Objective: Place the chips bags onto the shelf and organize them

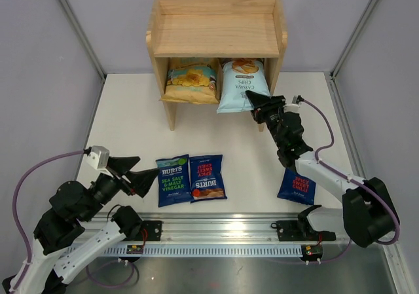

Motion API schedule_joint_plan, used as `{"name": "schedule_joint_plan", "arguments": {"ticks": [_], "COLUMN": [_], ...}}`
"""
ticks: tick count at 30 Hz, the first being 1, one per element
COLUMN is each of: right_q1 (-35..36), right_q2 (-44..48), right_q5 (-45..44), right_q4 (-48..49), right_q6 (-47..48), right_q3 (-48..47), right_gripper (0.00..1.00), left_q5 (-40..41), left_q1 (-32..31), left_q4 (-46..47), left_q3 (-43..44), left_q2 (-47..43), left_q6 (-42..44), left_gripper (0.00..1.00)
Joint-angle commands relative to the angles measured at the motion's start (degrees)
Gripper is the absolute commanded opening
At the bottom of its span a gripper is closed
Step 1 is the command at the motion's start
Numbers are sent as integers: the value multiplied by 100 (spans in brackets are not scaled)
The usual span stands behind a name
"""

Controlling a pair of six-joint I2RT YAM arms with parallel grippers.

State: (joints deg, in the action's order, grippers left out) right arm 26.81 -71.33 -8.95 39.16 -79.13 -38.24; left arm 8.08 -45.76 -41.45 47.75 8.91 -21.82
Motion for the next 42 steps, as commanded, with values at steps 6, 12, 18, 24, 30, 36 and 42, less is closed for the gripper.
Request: {"name": "schedule_joint_plan", "arguments": {"ticks": [6, 12, 18, 24, 30, 36, 42], "right_q1": [-141, -263, -430, -501, -527, -536, -580], "right_q2": [-478, -874, -839, -654, -777, -760, -532], "right_q5": [121, 385, 324, 87, 227, 333, 341], "right_q4": [497, 251, -276, -971, -1147, -1787, -2579], "right_q6": [-243, -208, -234, 117, 205, 424, 618], "right_q3": [-834, -1203, -1212, -1274, -1353, -1581, -1739], "right_gripper": [19, 19, 22, 25, 33, 49, 65], "left_q5": [-236, -263, -298, -324, -333, -350, -359], "left_q1": [-12, -12, -12, -12, -12, -12, -12], "left_q4": [216, 216, 234, 243, 252, 252, 260], "left_q3": [-46, -46, -64, -72, -72, -81, -81], "left_q2": [-82, -135, -188, -196, -214, -223, -231], "left_q6": [135, 126, 126, 135, 126, 117, 108], "left_gripper": [99, 99, 99, 99, 99, 99, 99]}}
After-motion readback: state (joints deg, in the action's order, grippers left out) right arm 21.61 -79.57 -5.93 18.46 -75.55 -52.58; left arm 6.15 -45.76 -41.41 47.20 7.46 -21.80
